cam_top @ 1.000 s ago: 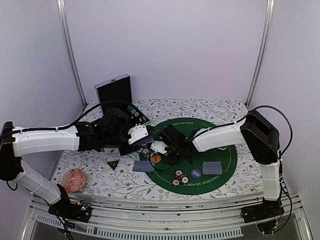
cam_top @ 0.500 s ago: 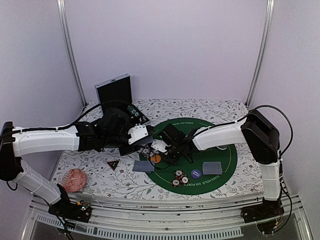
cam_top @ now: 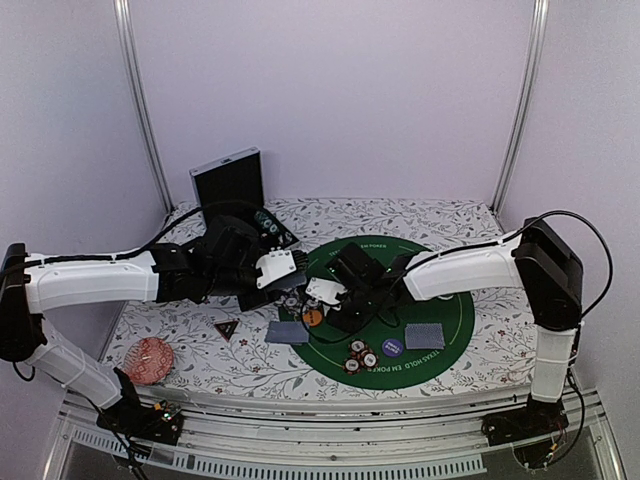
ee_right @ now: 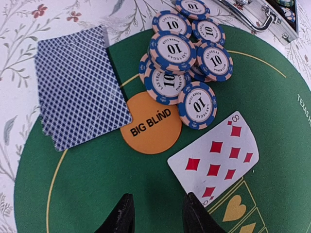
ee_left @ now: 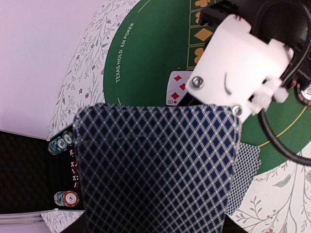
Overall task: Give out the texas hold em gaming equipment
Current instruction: Flop the poker card in the community card area, then pick up the poker card from the face-down deck piles.
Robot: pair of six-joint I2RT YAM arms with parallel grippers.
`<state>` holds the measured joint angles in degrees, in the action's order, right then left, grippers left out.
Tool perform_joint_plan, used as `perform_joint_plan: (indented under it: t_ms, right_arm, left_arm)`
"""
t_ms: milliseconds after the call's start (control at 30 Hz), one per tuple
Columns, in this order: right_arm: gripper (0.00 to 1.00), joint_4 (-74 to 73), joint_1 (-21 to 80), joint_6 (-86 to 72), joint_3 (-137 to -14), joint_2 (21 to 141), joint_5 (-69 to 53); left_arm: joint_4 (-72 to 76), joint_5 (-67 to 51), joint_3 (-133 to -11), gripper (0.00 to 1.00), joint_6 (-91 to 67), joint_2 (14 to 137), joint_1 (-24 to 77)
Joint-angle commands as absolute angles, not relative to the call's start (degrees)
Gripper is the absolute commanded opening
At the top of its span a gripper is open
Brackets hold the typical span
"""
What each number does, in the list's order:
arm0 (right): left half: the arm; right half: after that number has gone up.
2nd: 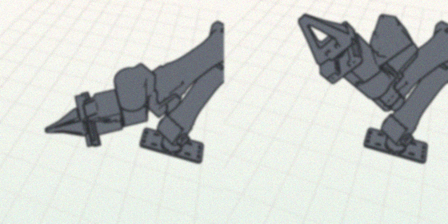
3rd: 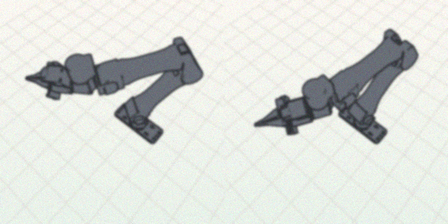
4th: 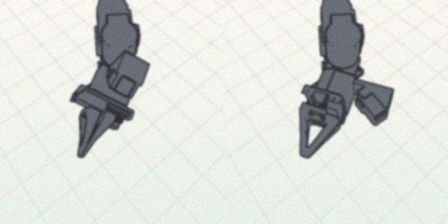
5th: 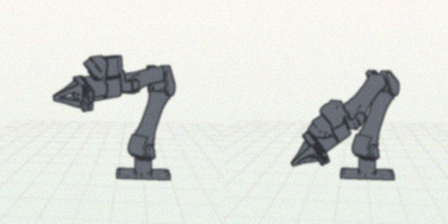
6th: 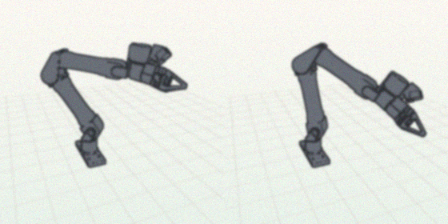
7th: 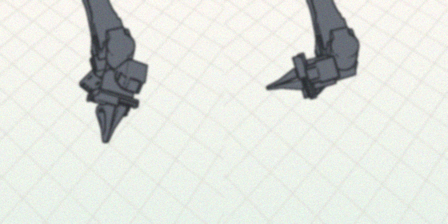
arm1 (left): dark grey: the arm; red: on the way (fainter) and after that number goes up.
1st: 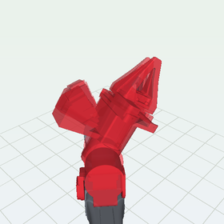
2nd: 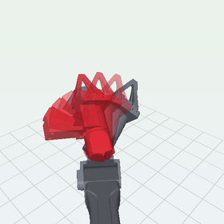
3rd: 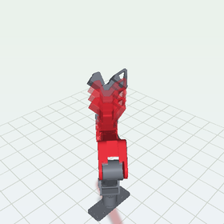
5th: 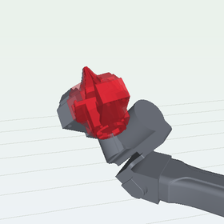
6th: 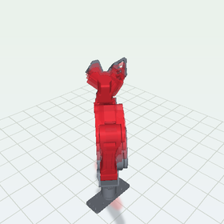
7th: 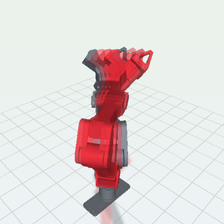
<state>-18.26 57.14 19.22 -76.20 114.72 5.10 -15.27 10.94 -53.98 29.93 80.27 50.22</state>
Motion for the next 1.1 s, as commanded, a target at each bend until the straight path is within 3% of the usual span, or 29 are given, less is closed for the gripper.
perform_joint_plan:
  t_ms: [0,133,233,467,667,833,1067]
  right_arm:
    - [0.38,-14.8,57.48,17.02,-71.69,107.08,1.02]
    - [0.51,-10.86,56.9,14.33,-66.74,100.2,-1.41]
    - [0.7,-8.7,55.46,11.47,-64.54,95.54,-4.71]
    - [0.83,-4.36,52.4,7.76,-61.89,89.29,-9.28]
    - [0.95,5.83,47.8,-2.64,-62.26,86.45,-24.81]
    - [0.96,9.75,47.39,-13.48,-67.1,91.53,-33.83]
    - [0.92,10.46,47.59,-19.26,-68.82,97.15,-35.35]
  left_arm:
    - [-13.92,9.99,-55.2,0.54,29.84,78.83,49.48]
    - [-13.93,9.46,-55.11,0.54,30.01,78.73,49.48]
    - [-14.02,8.99,-55.19,0.54,30.15,78.71,49.54]
    - [-14.17,7.27,-55.22,0.53,30.43,78.21,49.7]
    - [-14.77,6.25,-54.94,0.53,31.75,77.79,50.45]
    - [-14.77,6.24,-55.02,0.53,31.9,77.68,50.77]
    - [-14.77,6.33,-55.02,0.53,31.9,77.22,51.11]
